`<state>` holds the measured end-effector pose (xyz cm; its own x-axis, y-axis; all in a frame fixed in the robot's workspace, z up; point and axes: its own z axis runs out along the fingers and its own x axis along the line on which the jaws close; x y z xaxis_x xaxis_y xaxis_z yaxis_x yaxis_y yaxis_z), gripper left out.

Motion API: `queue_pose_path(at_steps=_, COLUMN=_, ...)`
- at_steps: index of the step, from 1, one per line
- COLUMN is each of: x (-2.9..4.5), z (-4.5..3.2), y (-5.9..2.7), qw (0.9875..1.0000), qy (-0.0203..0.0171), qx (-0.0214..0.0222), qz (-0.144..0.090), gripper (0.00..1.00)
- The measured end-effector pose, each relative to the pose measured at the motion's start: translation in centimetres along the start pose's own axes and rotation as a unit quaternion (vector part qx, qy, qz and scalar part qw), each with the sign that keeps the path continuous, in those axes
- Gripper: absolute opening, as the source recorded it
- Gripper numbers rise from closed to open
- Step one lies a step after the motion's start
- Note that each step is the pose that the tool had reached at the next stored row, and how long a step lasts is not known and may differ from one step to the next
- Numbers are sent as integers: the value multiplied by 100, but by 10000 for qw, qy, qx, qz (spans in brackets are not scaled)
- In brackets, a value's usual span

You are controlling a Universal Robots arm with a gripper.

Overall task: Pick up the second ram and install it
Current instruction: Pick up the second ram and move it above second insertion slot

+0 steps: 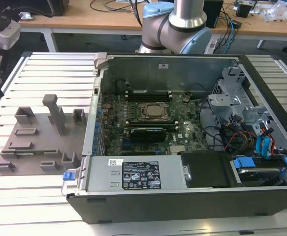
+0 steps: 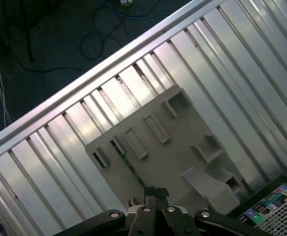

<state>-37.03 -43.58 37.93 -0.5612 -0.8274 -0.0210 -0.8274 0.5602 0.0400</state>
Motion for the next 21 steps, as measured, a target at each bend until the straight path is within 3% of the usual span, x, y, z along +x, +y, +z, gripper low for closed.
queue_pose_path(at_steps=3, x=0, z=0, y=0, qw=9997, qy=10, qx=-5, qz=-256, gripper=10)
queue_pose_path(at_steps=5, x=0, z=0, y=0, qw=9984, qy=23, qx=-12, qz=-568, gripper=10)
queue_pose_path(at_steps=7, x=0, z=0, y=0, qw=9945, qy=42, qx=-22, qz=-1047, gripper=10)
queue_pose_path(at_steps=9, x=0, z=0, y=0, qw=9927, qy=48, qx=-25, qz=-1209, gripper=10)
queue_pose_path(at_steps=13, x=0, z=0, y=0, qw=9863, qy=66, qx=-35, qz=-1648, gripper=10)
queue_pose_path(at_steps=16, x=0, z=0, y=0, qw=9828, qy=74, qx=-39, qz=-1845, gripper=10)
queue_pose_path(at_steps=18, x=0, z=0, y=0, qw=9797, qy=80, qx=-42, qz=-2002, gripper=10)
queue_pose_path(at_steps=19, x=0, z=0, y=0, qw=9770, qy=85, qx=-45, qz=-2130, gripper=10)
queue_pose_path(at_steps=20, x=0, z=0, y=0, qw=9752, qy=88, qx=-46, qz=-2211, gripper=10)
queue_pose_path(at_steps=21, x=0, z=0, y=0, qw=9739, qy=91, qx=-48, qz=-2267, gripper=10)
